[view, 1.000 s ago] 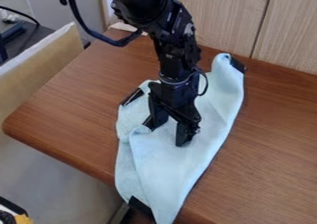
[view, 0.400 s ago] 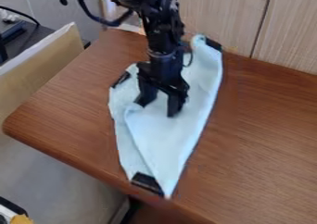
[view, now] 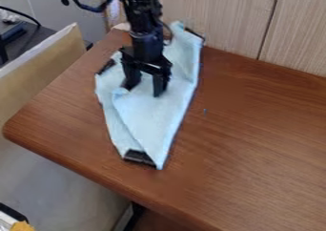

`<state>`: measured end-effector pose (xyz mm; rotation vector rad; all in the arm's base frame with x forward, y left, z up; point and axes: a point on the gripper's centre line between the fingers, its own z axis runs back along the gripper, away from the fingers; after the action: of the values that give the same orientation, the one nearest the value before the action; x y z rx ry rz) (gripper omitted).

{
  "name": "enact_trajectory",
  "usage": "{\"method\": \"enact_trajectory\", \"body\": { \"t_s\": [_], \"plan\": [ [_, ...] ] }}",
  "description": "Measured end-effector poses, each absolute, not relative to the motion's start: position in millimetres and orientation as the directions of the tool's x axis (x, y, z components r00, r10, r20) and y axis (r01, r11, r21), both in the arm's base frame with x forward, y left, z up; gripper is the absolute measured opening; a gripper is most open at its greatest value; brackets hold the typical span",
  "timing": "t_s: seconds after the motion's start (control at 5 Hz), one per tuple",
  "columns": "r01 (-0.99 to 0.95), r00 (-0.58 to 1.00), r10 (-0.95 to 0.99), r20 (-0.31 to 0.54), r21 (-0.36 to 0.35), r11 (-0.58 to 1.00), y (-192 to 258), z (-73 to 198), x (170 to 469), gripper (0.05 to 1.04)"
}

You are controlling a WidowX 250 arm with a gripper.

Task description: Move the cloth to the left of the table

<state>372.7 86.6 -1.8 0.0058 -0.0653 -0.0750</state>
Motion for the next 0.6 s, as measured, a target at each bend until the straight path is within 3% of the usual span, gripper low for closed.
{"method": "enact_trajectory", "body": {
  "t_s": [0.6],
  "plan": [
    [0.087, 0.996, -0.087, 0.013, -0.034, 0.996, 91, 7, 370, 0.999]
  ]
}}
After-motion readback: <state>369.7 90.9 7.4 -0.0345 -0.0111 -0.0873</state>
